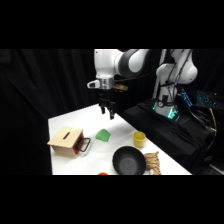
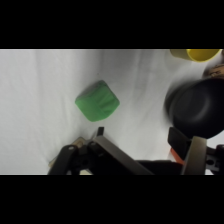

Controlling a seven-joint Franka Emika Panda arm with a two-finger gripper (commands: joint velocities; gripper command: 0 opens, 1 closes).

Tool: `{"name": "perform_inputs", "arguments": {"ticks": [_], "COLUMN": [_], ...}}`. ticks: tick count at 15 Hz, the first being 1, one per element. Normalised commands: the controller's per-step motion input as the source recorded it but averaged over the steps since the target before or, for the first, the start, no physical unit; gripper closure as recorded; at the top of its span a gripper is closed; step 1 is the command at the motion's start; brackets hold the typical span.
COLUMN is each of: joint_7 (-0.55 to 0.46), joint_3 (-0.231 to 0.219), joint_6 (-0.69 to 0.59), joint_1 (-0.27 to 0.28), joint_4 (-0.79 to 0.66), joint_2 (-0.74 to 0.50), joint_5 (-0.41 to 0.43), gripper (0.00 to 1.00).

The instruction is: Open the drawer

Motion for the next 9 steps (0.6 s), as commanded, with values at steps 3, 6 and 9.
{"name": "perform_inputs", "arguments": {"ticks": [3, 6, 9], "joint_7": [0.16, 0.28, 0.4], "joint_3": [0.038, 0.058, 0.041], "joint_6": [0.06, 0.04, 0.02], "joint_1": [-0.022, -0.005, -0.001], "joint_4": [0.14, 0.24, 0.35], "joint_2": [0.1, 0.13, 0.24], "joint_5": [0.083, 0.113, 0.009], "gripper": [0.0, 0.0, 0.0]}}
